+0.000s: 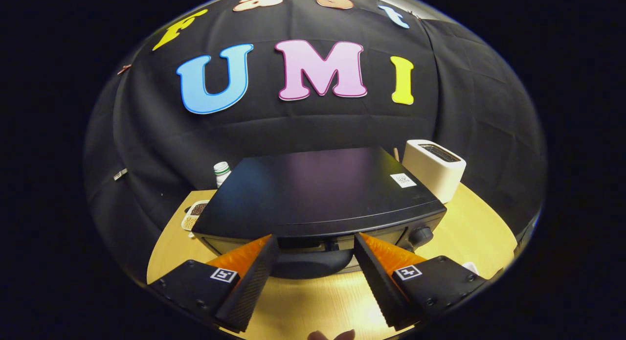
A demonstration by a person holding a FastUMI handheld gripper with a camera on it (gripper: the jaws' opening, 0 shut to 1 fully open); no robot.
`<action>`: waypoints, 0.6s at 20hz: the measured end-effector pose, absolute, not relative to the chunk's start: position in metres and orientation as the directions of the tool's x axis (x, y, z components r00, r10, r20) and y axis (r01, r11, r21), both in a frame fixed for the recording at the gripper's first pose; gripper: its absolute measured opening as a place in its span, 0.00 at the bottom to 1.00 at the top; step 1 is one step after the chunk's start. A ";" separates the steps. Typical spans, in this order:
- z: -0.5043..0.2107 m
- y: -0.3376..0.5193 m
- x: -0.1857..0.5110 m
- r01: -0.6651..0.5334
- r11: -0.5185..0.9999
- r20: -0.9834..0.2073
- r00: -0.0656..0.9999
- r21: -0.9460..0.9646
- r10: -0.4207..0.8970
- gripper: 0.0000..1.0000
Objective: Open the toaster oven, put the food inside, and close the toaster oven door.
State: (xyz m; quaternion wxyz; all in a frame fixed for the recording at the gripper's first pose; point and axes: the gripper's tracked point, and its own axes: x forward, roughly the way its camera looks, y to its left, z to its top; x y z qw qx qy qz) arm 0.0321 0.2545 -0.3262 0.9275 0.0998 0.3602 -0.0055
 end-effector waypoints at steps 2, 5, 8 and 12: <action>-0.326 0.255 0.028 0.061 0.986 -0.665 0.745 0.153 0.057 1.00; -0.326 0.256 0.022 0.063 0.981 -0.661 0.747 0.182 0.075 1.00; -0.331 0.255 0.008 0.132 0.954 -0.703 0.704 0.269 0.101 1.00; -0.330 0.255 -0.019 0.098 0.962 -0.711 0.694 0.254 0.117 1.00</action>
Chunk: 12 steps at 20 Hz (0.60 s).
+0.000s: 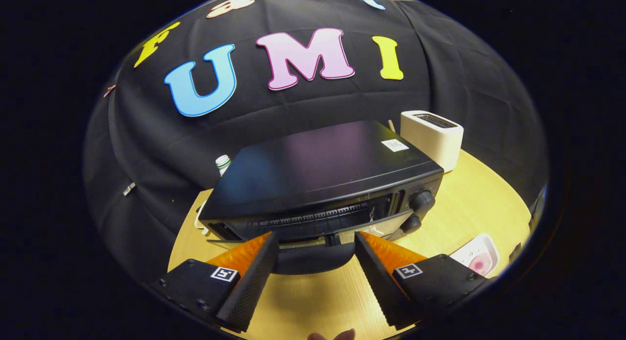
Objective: Open the toaster oven, put the food inside, and close the toaster oven door.
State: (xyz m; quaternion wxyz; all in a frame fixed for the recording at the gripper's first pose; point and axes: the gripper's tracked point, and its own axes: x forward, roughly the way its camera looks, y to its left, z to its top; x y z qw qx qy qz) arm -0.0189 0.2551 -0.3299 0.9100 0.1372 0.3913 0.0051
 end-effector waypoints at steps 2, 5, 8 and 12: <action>-0.334 0.254 -0.036 0.090 0.967 -0.722 0.683 0.237 0.114 1.00; -0.338 0.254 -0.055 0.070 0.975 -0.734 0.671 0.211 0.110 1.00; -0.345 0.254 -0.074 0.079 0.978 -0.756 0.648 0.194 0.098 1.00; -0.362 0.253 -0.102 0.048 0.988 -0.794 0.601 0.149 0.090 1.00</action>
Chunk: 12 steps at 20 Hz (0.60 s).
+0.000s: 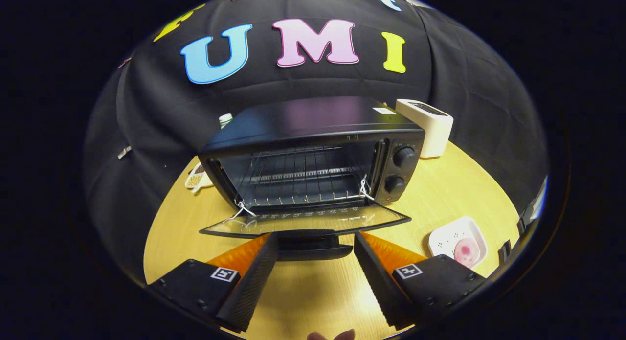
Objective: Open the toaster oven, put the food inside, and close the toaster oven door.
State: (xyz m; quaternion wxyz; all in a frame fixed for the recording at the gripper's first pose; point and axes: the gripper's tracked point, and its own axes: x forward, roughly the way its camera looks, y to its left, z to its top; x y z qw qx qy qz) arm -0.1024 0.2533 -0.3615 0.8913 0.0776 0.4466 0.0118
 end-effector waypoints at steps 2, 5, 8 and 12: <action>-0.373 0.252 -0.117 0.029 0.991 -0.812 0.576 0.131 0.091 1.00; -0.393 0.252 -0.134 0.011 0.993 -0.844 0.528 0.121 0.097 1.00; -0.406 0.255 -0.147 -0.009 0.991 -0.867 0.484 0.135 0.122 1.00; -0.411 0.253 -0.151 -0.030 0.988 -0.876 0.459 0.150 0.147 1.00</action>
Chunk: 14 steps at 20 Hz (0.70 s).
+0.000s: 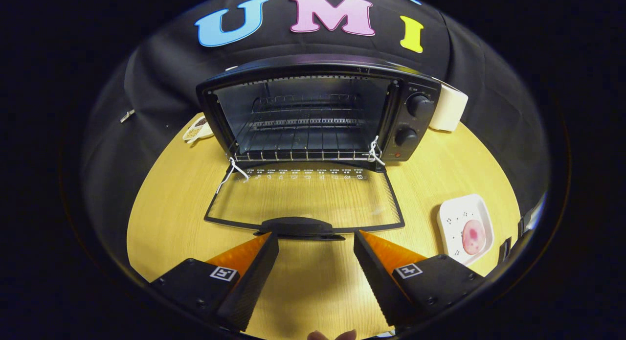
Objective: Open the toaster oven, put the food inside, and close the toaster oven door.
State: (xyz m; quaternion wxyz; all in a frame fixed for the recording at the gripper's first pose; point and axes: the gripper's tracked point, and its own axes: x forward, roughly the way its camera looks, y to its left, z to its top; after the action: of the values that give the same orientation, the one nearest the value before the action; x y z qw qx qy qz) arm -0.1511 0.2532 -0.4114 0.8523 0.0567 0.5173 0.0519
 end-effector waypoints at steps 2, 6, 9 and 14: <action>-0.404 0.255 -0.152 -0.056 0.980 -0.869 0.455 0.189 0.194 1.00; -0.385 0.227 -0.158 -0.124 0.958 -0.857 0.429 0.257 0.285 1.00; -0.377 0.187 -0.168 -0.112 0.947 -0.868 0.378 0.301 0.321 1.00; -0.373 0.101 -0.172 -0.089 0.945 -0.897 0.298 0.314 0.326 1.00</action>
State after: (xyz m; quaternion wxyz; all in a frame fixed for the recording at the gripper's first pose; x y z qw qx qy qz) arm -0.1724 0.1012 -0.3728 0.7991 0.1026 0.5780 0.1298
